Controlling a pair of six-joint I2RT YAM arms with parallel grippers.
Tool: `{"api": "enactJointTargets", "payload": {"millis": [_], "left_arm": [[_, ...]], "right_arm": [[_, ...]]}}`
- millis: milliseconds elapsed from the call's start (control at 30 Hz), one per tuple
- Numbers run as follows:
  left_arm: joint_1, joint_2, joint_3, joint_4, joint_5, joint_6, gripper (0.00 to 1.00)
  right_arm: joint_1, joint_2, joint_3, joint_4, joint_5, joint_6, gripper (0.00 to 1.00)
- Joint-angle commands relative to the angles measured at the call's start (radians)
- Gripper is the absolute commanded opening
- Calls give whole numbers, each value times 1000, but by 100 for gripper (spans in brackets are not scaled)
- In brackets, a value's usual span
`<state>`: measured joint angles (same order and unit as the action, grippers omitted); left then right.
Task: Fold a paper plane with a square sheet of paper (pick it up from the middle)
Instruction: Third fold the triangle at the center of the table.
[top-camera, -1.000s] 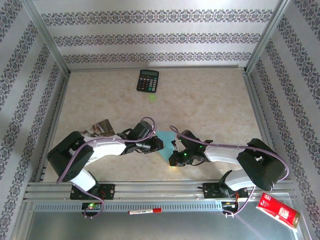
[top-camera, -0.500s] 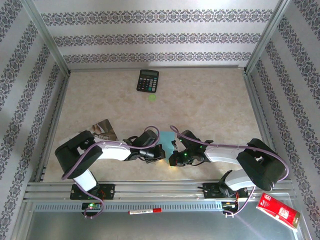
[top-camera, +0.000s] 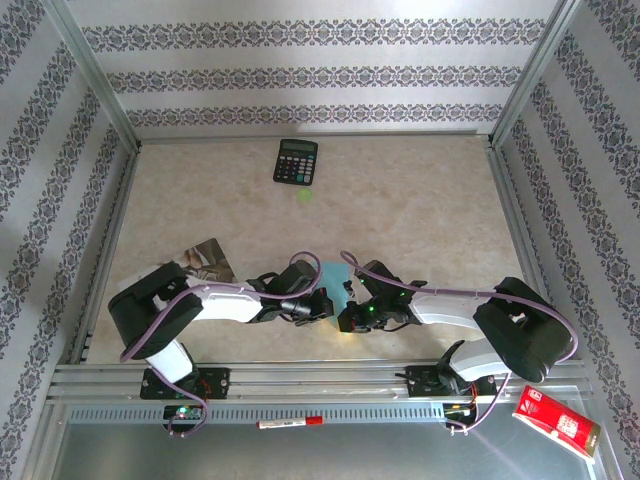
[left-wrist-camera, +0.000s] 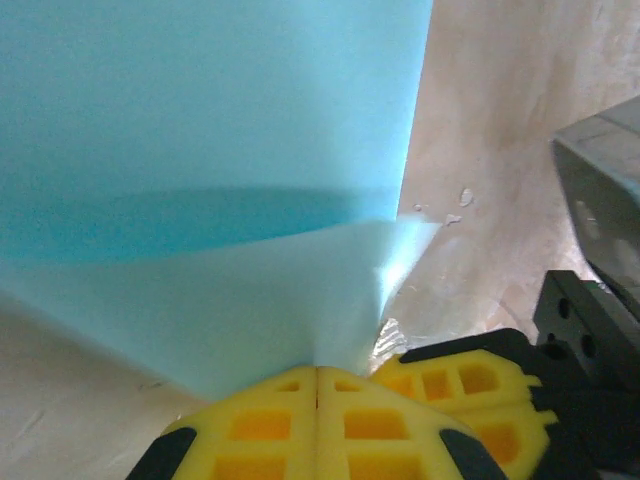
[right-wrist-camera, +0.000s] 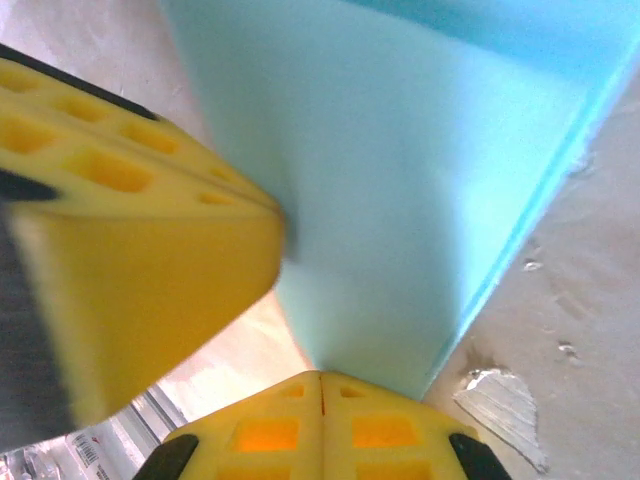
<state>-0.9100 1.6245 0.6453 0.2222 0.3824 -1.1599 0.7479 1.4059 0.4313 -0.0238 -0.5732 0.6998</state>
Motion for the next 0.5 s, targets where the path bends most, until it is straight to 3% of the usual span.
{"api": "enactJointTargets", "payload": {"millis": [0, 467], "left_arm": [[-7, -37, 12, -78, -48, 29, 0], [-33, 45, 33, 36, 27, -40, 0]], "right_arm": [[-10, 19, -48, -116, 96, -22, 0], [-16, 16, -48, -121, 101, -23, 0]]}}
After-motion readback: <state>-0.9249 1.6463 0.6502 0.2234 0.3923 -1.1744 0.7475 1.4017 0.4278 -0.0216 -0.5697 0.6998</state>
